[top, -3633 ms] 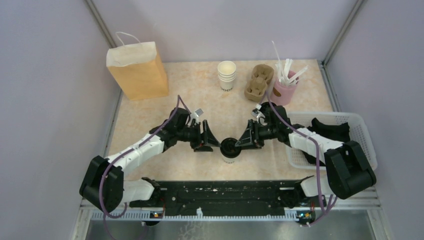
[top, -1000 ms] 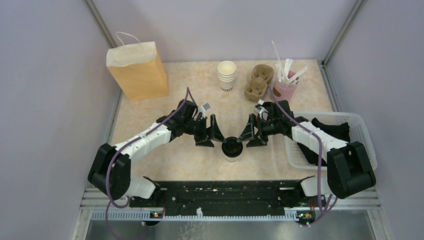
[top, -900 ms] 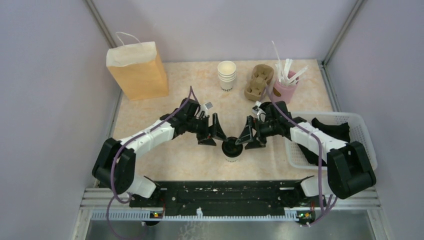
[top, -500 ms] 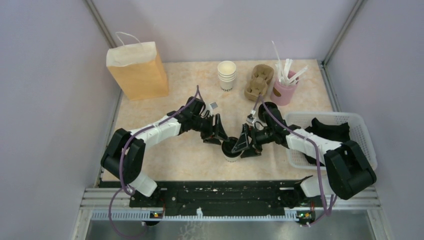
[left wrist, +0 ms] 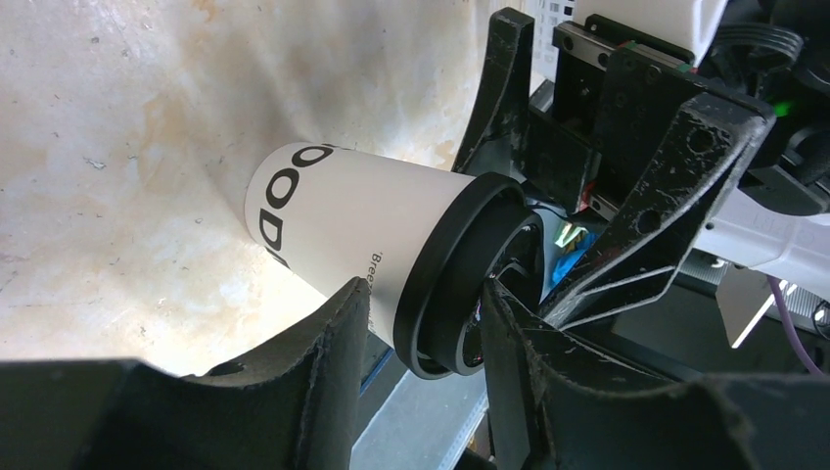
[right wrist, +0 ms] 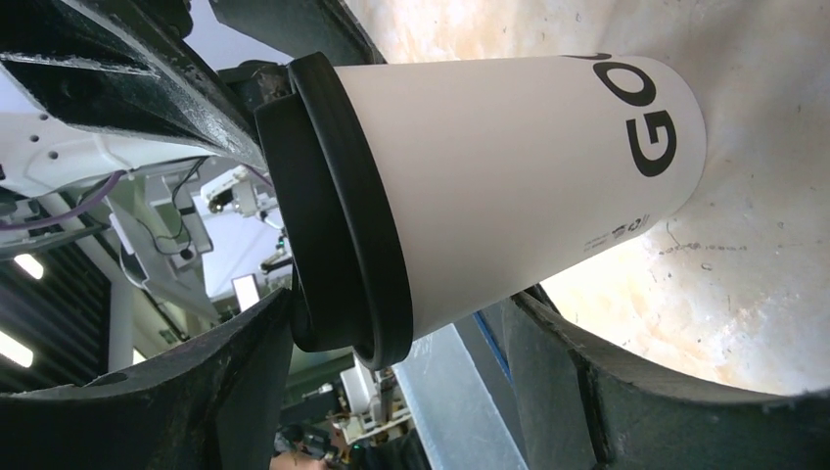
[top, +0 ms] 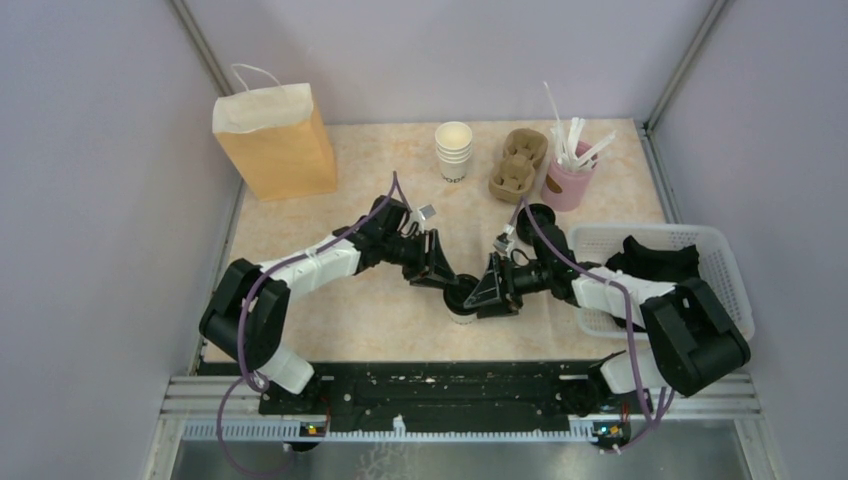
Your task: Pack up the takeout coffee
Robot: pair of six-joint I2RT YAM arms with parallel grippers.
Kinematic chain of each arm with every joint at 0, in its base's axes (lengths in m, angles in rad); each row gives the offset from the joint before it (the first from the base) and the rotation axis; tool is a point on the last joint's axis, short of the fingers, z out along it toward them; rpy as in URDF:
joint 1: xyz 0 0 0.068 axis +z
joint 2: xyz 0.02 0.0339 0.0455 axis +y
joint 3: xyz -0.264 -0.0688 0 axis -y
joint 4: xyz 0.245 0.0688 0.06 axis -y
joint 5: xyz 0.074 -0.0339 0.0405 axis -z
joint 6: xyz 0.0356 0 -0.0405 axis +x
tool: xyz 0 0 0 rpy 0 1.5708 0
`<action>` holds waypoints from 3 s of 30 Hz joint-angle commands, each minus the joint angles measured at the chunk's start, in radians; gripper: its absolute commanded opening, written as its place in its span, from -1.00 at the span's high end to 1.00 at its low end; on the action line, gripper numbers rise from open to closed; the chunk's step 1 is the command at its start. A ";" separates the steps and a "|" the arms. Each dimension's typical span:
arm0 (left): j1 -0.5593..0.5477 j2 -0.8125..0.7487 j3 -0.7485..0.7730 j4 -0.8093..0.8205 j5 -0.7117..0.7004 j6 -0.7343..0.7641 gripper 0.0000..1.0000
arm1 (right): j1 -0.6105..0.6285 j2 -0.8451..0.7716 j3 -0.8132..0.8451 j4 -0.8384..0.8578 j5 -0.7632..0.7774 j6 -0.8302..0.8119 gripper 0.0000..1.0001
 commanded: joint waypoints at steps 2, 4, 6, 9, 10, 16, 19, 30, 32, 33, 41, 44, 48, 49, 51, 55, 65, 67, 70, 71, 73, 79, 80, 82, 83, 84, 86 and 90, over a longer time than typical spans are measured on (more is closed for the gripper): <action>-0.006 0.021 -0.092 -0.077 -0.164 0.023 0.01 | -0.023 0.095 -0.091 -0.045 0.221 -0.073 -0.32; -0.006 0.020 -0.109 -0.079 -0.183 0.020 0.02 | -0.023 0.114 -0.095 -0.081 0.257 -0.087 -0.29; -0.005 0.020 -0.133 -0.076 -0.197 0.017 0.02 | -0.022 0.115 -0.093 -0.117 0.306 -0.102 -0.29; -0.005 0.028 -0.181 -0.055 -0.200 0.001 0.03 | -0.023 0.150 -0.092 -0.113 0.365 -0.117 -0.27; -0.005 0.026 -0.201 -0.042 -0.199 -0.011 0.03 | -0.021 0.176 -0.087 -0.101 0.367 -0.120 -0.25; -0.006 0.021 -0.253 -0.033 -0.228 -0.010 0.04 | -0.020 0.245 -0.075 -0.072 0.400 -0.146 -0.18; -0.005 0.038 -0.232 -0.040 -0.216 0.003 0.04 | -0.020 0.261 -0.049 -0.087 0.366 -0.164 -0.16; -0.005 -0.055 -0.030 -0.096 -0.061 0.038 -0.46 | -0.020 -0.062 0.202 -0.438 0.295 -0.257 -0.61; -0.005 -0.051 -0.019 -0.081 -0.033 0.034 -0.57 | -0.020 -0.067 0.249 -0.500 0.314 -0.288 -0.68; -0.005 -0.045 -0.019 -0.066 -0.016 0.032 -0.60 | -0.020 -0.072 0.274 -0.526 0.325 -0.300 -0.69; -0.023 0.049 -0.019 0.050 0.073 -0.051 -0.48 | -0.020 -0.156 0.445 -0.703 0.456 -0.293 -0.73; -0.050 0.092 -0.001 0.094 0.080 -0.092 -0.45 | -0.022 -0.212 0.568 -0.817 0.559 -0.313 -0.75; -0.100 0.155 0.044 0.154 0.085 -0.145 -0.38 | -0.020 -0.259 0.682 -0.949 0.642 -0.352 -0.76; -0.112 0.177 0.065 0.164 0.086 -0.155 -0.37 | -0.020 -0.270 0.698 -0.975 0.662 -0.357 -0.76; -0.141 0.220 0.110 0.187 0.088 -0.178 -0.36 | -0.021 -0.298 0.717 -1.009 0.691 -0.361 -0.77; -0.187 0.299 0.221 0.183 0.073 -0.185 -0.35 | -0.022 -0.356 0.715 -1.037 0.726 -0.343 -0.78; -0.230 0.372 0.401 0.110 0.067 -0.147 -0.68 | -0.024 -0.433 0.724 -1.086 0.766 -0.326 -0.80; -0.230 0.357 0.425 0.087 0.067 -0.123 -0.75 | -0.024 -0.433 0.748 -1.088 0.765 -0.323 -0.81; -0.224 0.324 0.468 0.036 0.066 -0.079 -0.97 | -0.025 -0.428 0.783 -1.091 0.768 -0.322 -0.81; -0.219 0.308 0.476 0.019 0.066 -0.067 -0.97 | -0.026 -0.425 0.795 -1.093 0.770 -0.324 -0.81; -0.205 0.262 0.482 0.004 0.052 -0.042 -0.97 | -0.026 -0.416 0.816 -1.097 0.772 -0.329 -0.82; -0.111 0.084 0.496 -0.194 -0.096 0.104 -0.95 | -0.025 -0.396 0.866 -1.113 0.788 -0.350 -0.82; -0.089 0.048 0.506 -0.249 -0.152 0.136 -0.93 | -0.025 -0.396 0.872 -1.114 0.791 -0.356 -0.83; -0.025 -0.035 0.525 -0.348 -0.300 0.196 -0.87 | -0.025 -0.393 0.880 -1.117 0.795 -0.364 -0.83; 0.005 -0.074 0.525 -0.379 -0.380 0.211 -0.85 | -0.025 -0.391 0.882 -1.118 0.795 -0.370 -0.83; 0.043 -0.110 0.521 -0.394 -0.449 0.223 -0.84 | -0.025 -0.389 0.881 -1.117 0.795 -0.374 -0.83; 0.123 -0.174 0.508 -0.387 -0.529 0.245 -0.86 | -0.026 -0.383 0.878 -1.113 0.787 -0.384 -0.84; 0.229 -0.220 0.500 -0.339 -0.618 0.254 -0.97 | -0.025 -0.356 0.874 -1.104 0.780 -0.395 -0.84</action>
